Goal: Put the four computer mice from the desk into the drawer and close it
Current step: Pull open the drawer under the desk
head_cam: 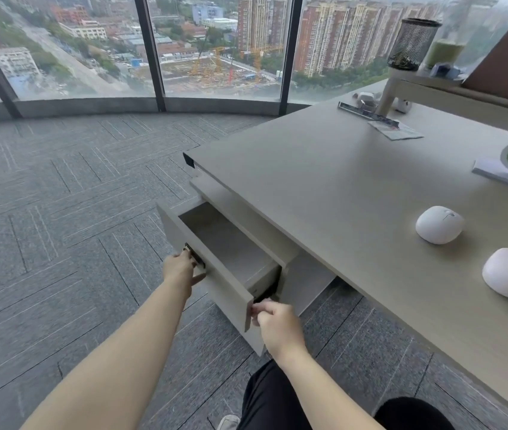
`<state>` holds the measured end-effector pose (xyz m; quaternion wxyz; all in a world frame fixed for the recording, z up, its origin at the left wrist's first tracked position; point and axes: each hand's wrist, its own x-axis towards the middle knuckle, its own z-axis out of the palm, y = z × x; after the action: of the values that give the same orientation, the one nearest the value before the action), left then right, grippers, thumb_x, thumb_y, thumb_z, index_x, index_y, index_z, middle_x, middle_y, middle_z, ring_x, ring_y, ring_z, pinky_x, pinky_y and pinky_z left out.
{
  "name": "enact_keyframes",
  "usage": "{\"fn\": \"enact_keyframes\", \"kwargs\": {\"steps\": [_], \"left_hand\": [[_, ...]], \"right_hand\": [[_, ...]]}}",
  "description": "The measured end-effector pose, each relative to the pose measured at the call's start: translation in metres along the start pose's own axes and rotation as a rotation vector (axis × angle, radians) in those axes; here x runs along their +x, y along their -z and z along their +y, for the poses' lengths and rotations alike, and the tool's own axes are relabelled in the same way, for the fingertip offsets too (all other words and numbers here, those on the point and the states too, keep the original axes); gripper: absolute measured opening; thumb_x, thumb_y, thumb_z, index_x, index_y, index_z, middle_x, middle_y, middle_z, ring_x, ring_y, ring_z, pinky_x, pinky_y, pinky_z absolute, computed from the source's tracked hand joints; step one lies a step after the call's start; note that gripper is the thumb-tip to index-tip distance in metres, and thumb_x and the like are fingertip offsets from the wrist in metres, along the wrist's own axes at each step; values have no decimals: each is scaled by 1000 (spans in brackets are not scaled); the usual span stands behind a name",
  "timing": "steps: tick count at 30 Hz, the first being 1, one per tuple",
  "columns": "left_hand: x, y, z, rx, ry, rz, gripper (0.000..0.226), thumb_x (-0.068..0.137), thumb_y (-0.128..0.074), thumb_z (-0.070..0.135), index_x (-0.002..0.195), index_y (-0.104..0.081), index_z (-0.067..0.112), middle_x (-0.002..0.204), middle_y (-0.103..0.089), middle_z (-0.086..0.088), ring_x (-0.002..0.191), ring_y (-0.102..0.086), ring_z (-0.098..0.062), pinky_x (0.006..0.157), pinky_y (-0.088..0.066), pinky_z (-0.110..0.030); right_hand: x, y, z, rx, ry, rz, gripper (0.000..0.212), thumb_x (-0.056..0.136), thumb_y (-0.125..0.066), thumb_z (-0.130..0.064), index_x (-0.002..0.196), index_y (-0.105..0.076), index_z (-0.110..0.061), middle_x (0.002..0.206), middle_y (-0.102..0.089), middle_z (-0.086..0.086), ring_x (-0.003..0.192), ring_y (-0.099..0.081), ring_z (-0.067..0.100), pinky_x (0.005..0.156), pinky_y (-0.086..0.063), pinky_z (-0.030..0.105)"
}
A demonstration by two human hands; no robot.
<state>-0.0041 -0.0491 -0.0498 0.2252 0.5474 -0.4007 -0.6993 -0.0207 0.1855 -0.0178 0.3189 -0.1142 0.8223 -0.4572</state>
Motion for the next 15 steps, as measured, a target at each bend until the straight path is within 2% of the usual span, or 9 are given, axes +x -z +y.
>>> {"fn": "enact_keyframes", "kwargs": {"steps": [2, 3, 5, 7, 9, 11, 13, 15], "left_hand": [[-5, 30, -4, 17, -31, 30, 23, 95, -50, 18, 112, -57, 4, 112, -62, -11, 104, -62, -25, 64, -57, -41], [-9, 44, -6, 15, -45, 48, 17, 96, -49, 18, 105, -57, 6, 110, -62, -11, 102, -61, -24, 65, -56, -40], [-17, 72, -9, -11, -58, 86, 12, 96, -47, 17, 94, -56, 10, 107, -63, -11, 99, -62, -24, 68, -56, -42], [-25, 98, -10, -37, -71, 121, 15, 97, -45, 17, 87, -56, 12, 106, -65, -11, 97, -63, -25, 70, -57, -43], [-32, 123, -12, -57, -92, 148, 18, 97, -44, 16, 87, -58, 11, 102, -66, -11, 93, -64, -24, 65, -56, -40], [-39, 144, -13, -64, -111, 167, 19, 97, -43, 16, 89, -60, 10, 95, -67, -9, 82, -65, -22, 57, -53, -36], [-46, 161, -14, -66, -128, 173, 23, 97, -44, 16, 81, -60, 13, 86, -66, -6, 74, -63, -18, 55, -50, -33], [-50, 176, -14, -65, -133, 178, 24, 97, -44, 17, 80, -61, 14, 84, -67, -5, 77, -64, -20, 56, -50, -33]], "right_hand": [[-9, -14, 5, 15, -8, -75, 40, 77, -44, -15, 100, -77, -16, 98, -76, 0, 95, -70, 21, 76, -56, 31], [-14, -22, 7, 17, -11, -117, 40, 77, -44, -14, 99, -77, -17, 96, -77, 1, 91, -71, 22, 73, -57, 35], [-27, -39, 11, 25, -6, -200, 35, 82, -45, -10, 93, -77, -19, 93, -77, 4, 81, -72, 19, 61, -51, 29], [-41, -55, 12, 28, 18, -287, 34, 85, -44, -7, 85, -74, -24, 98, -76, 5, 74, -71, 14, 60, -46, 24], [-55, -69, 10, 7, 40, -384, 38, 85, -42, -3, 81, -71, -27, 102, -75, 4, 74, -69, 15, 62, -46, 23], [-65, -81, 8, -27, 51, -480, 39, 84, -39, 1, 88, -72, -21, 103, -73, 5, 76, -66, 17, 61, -44, 25], [-72, -90, 6, -79, 58, -545, 42, 83, -38, -1, 102, -73, -13, 108, -73, 11, 78, -64, 18, 64, -44, 31], [-79, -98, 5, -135, 68, -591, 46, 81, -39, -4, 111, -73, -15, 113, -73, 13, 80, -64, 17, 67, -46, 33]]}}
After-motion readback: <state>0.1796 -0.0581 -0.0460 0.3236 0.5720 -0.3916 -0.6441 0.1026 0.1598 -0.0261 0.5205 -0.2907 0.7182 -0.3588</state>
